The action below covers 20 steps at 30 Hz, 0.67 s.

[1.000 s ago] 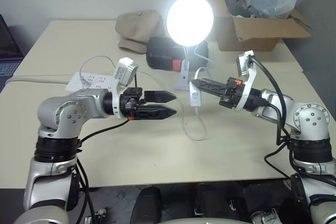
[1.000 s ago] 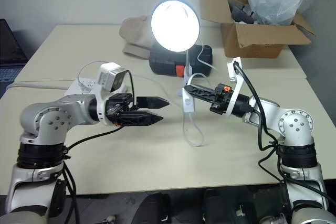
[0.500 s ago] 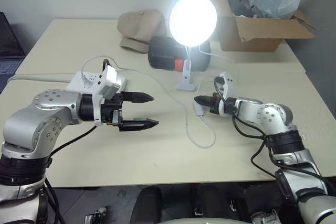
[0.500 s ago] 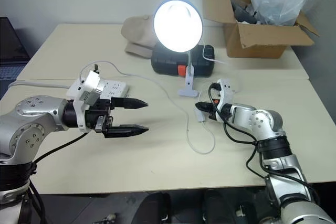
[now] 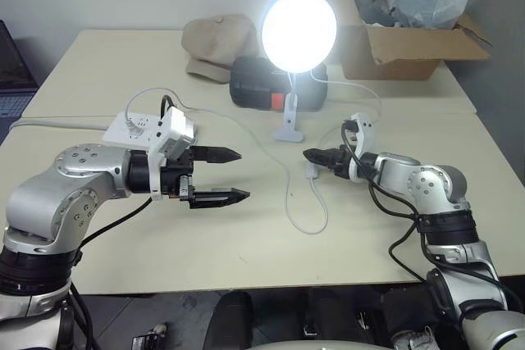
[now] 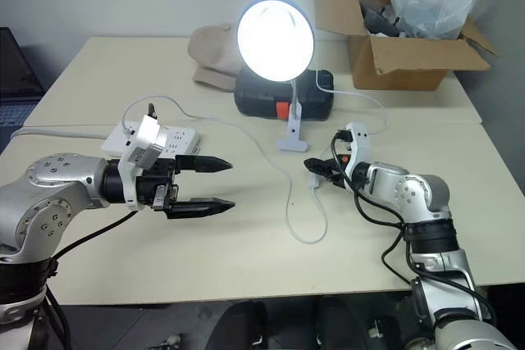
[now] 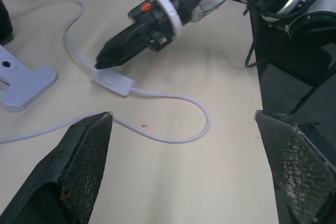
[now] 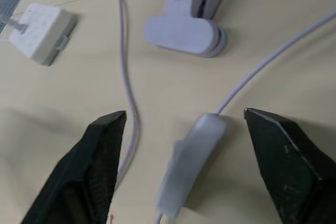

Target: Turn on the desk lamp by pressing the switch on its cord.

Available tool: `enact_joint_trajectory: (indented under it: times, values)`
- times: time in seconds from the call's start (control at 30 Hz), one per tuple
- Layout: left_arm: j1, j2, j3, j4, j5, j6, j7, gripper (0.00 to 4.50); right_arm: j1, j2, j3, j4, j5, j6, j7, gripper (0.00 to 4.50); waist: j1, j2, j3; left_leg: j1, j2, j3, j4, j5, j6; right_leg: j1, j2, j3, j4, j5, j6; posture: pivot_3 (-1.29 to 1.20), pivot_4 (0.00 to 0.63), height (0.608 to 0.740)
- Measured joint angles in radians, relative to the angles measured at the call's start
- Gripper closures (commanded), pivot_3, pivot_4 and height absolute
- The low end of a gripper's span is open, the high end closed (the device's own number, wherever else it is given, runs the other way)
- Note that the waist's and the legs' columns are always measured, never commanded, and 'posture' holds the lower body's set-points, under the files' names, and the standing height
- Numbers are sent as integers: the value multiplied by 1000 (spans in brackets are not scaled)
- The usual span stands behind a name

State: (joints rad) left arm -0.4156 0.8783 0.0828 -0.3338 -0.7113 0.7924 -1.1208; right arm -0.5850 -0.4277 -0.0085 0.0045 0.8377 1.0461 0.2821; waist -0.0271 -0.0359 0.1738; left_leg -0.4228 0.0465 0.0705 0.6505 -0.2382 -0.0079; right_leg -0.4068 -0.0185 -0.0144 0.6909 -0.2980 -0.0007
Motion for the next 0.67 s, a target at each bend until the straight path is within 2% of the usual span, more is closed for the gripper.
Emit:
enact_joint_trajectory:
  times: [0.1, 0.23, 0.33, 0.4, 0.5, 0.57, 0.67]
  values:
    - [-3, -1, 1, 26, 48, -23, 54, 0, 45, -110, -3, -158, 7, 11, 91, 79, 1, 0, 0, 0, 0, 0, -1, 0, 0, 0, 0, 0, -2, 0, 1, 0, 150, 740]
    - [48, 36, 12, 30, 67, -24, 62, 0, 151, -347, 1, -358, -39, -36, 261, 79, 1, 0, 0, 0, 0, 0, -5, 0, 0, 1, 0, -1, -7, -1, 1, 0, 150, 740]
    - [73, 54, 22, 26, 79, -40, 61, 0, 273, -453, -24, -433, -101, -146, 379, 79, 1, 0, 0, 0, 0, 0, -5, 0, 0, 1, 0, -1, -8, -1, 2, 0, 150, 740]
    - [88, 81, 28, 27, 97, -62, 55, 0, 381, -527, -84, -477, -124, -239, 491, 79, 3, 0, 0, 0, 0, 0, -5, 0, 0, 1, 0, -1, -9, -1, 2, 0, 150, 740]
    - [92, 92, 35, 30, 105, -89, 34, 0, 476, -592, -174, -515, -165, -374, 629, 79, 2, 0, 0, 1, 0, 0, -5, 0, 0, 2, 0, -1, -9, -2, 5, 0, 150, 740]
    - [93, 101, 36, 37, 107, -110, 10, 0, 566, -675, -215, -522, -221, -461, 742, 79, 4, 0, 0, 3, 0, 0, -5, 0, 0, 4, 0, -1, -9, -2, 5, 0, 150, 740]
    - [93, 103, 36, 51, 107, -129, -12, 0, 591, -693, -234, -512, -266, -524, 798, 79, 1, 0, 0, 5, 0, 0, -5, 0, 0, 5, 0, 0, -8, -1, 5, 0, 150, 740]
